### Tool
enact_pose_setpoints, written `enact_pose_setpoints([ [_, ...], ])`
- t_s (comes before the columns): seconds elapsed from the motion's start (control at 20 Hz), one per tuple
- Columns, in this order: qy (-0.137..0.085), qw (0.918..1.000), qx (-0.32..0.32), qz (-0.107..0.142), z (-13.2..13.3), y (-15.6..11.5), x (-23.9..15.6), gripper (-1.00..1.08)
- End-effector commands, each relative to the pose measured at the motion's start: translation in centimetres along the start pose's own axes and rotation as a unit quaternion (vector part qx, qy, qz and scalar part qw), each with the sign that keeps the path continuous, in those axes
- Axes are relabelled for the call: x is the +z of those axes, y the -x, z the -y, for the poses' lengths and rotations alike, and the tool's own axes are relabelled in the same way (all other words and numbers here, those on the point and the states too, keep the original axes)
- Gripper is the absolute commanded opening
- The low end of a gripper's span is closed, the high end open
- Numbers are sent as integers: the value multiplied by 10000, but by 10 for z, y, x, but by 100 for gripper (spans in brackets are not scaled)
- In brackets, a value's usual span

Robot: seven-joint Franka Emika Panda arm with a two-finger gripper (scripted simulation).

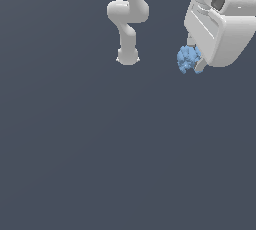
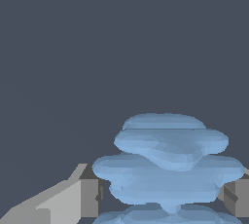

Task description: Pick up the object and move it to a goal position.

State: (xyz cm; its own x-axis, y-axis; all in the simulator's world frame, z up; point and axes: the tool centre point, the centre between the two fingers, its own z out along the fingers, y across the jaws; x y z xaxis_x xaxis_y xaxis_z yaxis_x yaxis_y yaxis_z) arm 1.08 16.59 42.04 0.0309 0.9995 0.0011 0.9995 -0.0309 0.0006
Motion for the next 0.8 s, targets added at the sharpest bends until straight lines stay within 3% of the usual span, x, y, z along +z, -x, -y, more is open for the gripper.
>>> enact_pose_setpoints([
  [0.0,-3,10000,3,1,-3,-4,-9,-100],
  [0.75,-3,10000,0,5,-11,-14,-29,-100],
])
